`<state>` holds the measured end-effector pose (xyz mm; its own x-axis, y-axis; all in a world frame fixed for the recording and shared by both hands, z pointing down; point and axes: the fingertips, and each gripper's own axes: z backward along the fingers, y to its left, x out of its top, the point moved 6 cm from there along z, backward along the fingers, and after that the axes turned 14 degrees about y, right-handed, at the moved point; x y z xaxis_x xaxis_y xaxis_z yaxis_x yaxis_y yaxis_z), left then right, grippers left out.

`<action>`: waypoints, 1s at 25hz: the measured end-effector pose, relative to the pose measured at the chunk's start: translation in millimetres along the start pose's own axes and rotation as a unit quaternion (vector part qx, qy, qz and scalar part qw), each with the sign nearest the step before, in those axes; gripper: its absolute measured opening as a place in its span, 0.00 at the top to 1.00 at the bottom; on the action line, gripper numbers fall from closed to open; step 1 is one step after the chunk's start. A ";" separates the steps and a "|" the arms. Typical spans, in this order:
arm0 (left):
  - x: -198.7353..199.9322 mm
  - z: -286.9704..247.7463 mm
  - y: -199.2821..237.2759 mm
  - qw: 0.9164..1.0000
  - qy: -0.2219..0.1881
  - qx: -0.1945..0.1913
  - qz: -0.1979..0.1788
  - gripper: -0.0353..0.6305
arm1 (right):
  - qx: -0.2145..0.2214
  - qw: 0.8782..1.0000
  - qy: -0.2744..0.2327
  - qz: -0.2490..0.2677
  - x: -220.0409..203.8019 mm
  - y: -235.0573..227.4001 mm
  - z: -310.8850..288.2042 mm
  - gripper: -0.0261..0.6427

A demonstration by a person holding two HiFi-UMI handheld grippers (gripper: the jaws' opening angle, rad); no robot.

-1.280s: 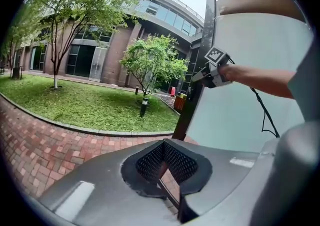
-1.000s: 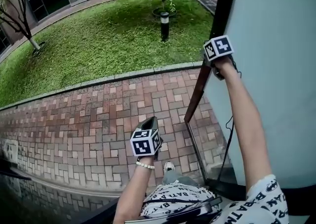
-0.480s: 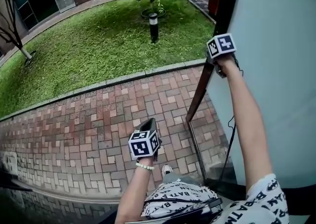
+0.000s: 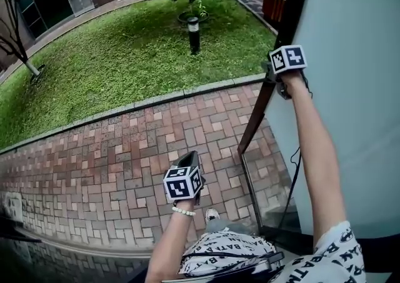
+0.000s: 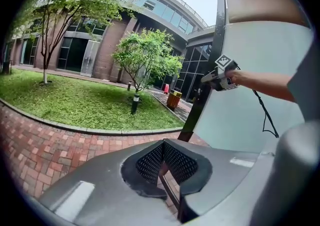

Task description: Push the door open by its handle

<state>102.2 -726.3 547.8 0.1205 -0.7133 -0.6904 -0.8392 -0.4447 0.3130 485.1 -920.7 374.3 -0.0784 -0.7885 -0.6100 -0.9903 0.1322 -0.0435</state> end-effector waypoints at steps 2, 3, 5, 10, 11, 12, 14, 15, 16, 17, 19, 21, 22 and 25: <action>-2.5 4.5 3.9 1.000 -0.002 0.004 0.004 0.97 | 0.021 0.999 -0.024 -0.003 -0.9 3.2 9.5 0.51; -4.1 7.5 6.5 1.000 -0.004 0.006 0.007 0.97 | 0.020 0.999 -0.035 -0.004 -1.2 5.4 15.9 0.51; -8.1 15.5 10.8 1.000 -0.010 0.009 0.012 0.97 | 0.004 0.999 -0.049 0.004 -2.4 13.4 30.7 0.51; -29.0 46.4 7.0 1.000 -0.023 0.012 0.014 0.97 | -0.026 0.996 -0.083 0.030 -23.3 48.0 70.9 0.52; -35.9 56.0 5.1 1.000 -0.025 0.012 0.011 0.97 | -0.021 0.995 -0.091 0.030 -30.8 58.2 79.4 0.52; -43.9 67.3 3.9 0.999 -0.028 0.012 0.009 0.97 | -0.013 0.995 -0.098 0.029 -39.2 70.0 87.5 0.52; -65.0 93.4 1.7 0.999 -0.033 0.014 0.004 0.97 | 0.000 0.994 -0.104 0.029 -61.4 94.4 102.9 0.54; -77.0 106.8 -0.2 0.999 -0.036 0.015 0.001 0.97 | -0.002 0.994 -0.103 0.031 -74.8 105.0 111.7 0.64; -88.3 120.1 -2.4 0.999 -0.037 0.017 -0.002 0.97 | -0.007 0.994 -0.101 0.037 -87.7 115.2 121.8 0.83; -98.3 133.3 -4.5 0.999 -0.038 0.020 -0.004 0.97 | -0.014 0.994 -0.096 0.045 -98.3 126.0 132.9 0.96; -117.1 159.6 -9.0 0.999 -0.036 0.025 -0.006 0.97 | -0.025 0.994 -0.083 0.066 -116.3 150.0 155.4 0.96; -141.6 185.7 -16.8 0.999 -0.030 0.028 -0.003 0.97 | -0.026 0.994 -0.070 0.076 -142.4 172.5 176.7 0.96; -153.1 198.0 -21.1 0.999 -0.029 0.027 0.000 0.97 | -0.021 0.995 -0.069 0.075 -157.5 182.8 187.2 0.96; -170.6 226.9 -31.1 0.999 -0.034 0.024 0.003 0.97 | 0.005 0.994 -0.079 0.072 -194.3 209.0 212.6 0.96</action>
<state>-12.6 -467.8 507.9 0.0808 -0.6767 -0.7318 -0.8641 -0.4135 0.2869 317.8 -612.1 315.6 -0.1989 -0.6568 -0.7274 -0.9690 0.2426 0.0459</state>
